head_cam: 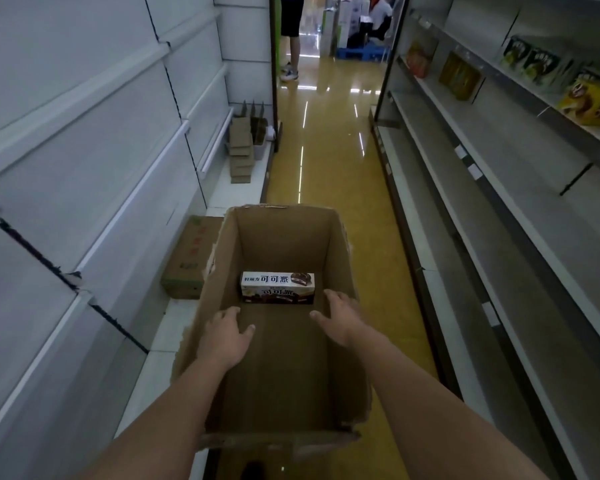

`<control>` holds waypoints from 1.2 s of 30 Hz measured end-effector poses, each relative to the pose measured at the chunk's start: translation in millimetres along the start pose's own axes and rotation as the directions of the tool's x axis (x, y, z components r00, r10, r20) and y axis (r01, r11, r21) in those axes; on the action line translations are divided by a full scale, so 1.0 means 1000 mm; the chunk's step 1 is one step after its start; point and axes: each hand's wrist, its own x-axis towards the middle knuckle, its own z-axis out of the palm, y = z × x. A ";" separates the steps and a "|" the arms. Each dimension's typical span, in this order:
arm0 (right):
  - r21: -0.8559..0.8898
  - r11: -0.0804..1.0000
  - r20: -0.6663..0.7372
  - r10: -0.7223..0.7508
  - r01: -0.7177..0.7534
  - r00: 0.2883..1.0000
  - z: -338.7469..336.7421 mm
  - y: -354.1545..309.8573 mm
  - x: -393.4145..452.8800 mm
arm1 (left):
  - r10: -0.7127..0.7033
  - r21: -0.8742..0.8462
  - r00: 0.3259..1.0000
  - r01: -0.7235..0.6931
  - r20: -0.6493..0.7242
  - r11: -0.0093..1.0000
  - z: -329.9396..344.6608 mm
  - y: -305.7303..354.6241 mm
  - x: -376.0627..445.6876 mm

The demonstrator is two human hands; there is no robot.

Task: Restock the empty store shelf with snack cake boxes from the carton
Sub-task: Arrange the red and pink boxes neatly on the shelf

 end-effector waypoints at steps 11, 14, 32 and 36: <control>-0.088 0.994 0.077 0.078 -0.071 0.994 0.022 -0.012 0.154 | 0.000 0.094 0.986 -0.016 0.165 0.995 0.043 0.007 0.166; -0.136 0.988 0.118 0.085 -0.069 0.989 0.042 -0.012 0.200 | 0.003 0.128 0.981 -0.029 0.192 0.991 0.057 0.004 0.206; -0.341 0.939 0.059 0.055 -0.031 0.997 0.124 0.017 0.319 | 0.126 0.414 0.979 -0.182 0.158 0.892 0.134 -0.021 0.318; -0.447 0.895 0.057 0.039 -0.010 0.998 0.131 0.017 0.317 | 0.236 0.433 0.971 -0.232 0.047 0.871 0.134 -0.025 0.319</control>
